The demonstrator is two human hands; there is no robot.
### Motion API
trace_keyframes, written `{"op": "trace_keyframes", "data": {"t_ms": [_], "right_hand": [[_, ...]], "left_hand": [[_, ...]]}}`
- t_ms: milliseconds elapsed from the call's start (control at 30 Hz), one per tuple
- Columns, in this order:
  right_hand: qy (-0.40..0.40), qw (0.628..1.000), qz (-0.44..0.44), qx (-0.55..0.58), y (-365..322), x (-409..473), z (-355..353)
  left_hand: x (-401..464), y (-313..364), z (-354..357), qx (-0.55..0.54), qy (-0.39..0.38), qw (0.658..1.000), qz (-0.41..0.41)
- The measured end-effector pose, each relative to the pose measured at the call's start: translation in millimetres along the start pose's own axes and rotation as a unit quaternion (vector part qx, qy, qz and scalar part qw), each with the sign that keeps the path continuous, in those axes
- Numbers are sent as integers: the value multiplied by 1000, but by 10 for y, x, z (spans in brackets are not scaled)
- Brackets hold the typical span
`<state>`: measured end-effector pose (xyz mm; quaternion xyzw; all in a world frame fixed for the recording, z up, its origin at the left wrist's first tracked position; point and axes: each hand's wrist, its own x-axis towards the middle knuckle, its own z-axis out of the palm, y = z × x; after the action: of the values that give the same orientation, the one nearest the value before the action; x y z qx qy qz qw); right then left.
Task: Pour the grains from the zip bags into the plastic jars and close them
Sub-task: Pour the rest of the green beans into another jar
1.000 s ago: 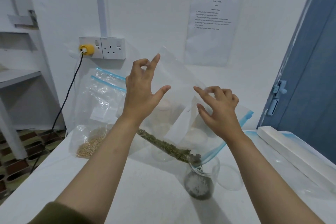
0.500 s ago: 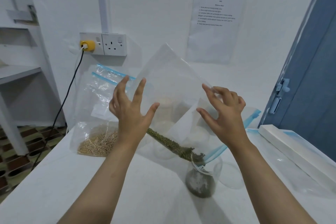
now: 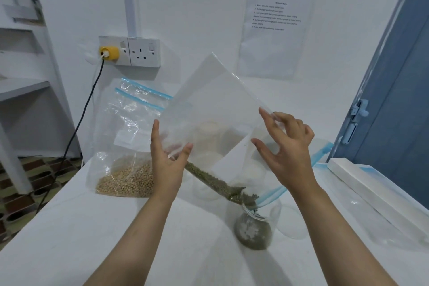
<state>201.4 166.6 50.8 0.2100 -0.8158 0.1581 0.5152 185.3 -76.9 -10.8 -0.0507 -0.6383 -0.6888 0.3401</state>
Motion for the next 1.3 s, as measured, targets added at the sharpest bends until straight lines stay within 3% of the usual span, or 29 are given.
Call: {"op": "trace_keyframes", "data": {"t_ms": [633,1300], "right_hand": [[-35,995,82,34,-51,56,-101],[17,991,123,49,-6,52,-131]], "left_hand": [[-17,77,-26,-8,-28,999,-21],[80,207,31,18,-37,999,-1]]}}
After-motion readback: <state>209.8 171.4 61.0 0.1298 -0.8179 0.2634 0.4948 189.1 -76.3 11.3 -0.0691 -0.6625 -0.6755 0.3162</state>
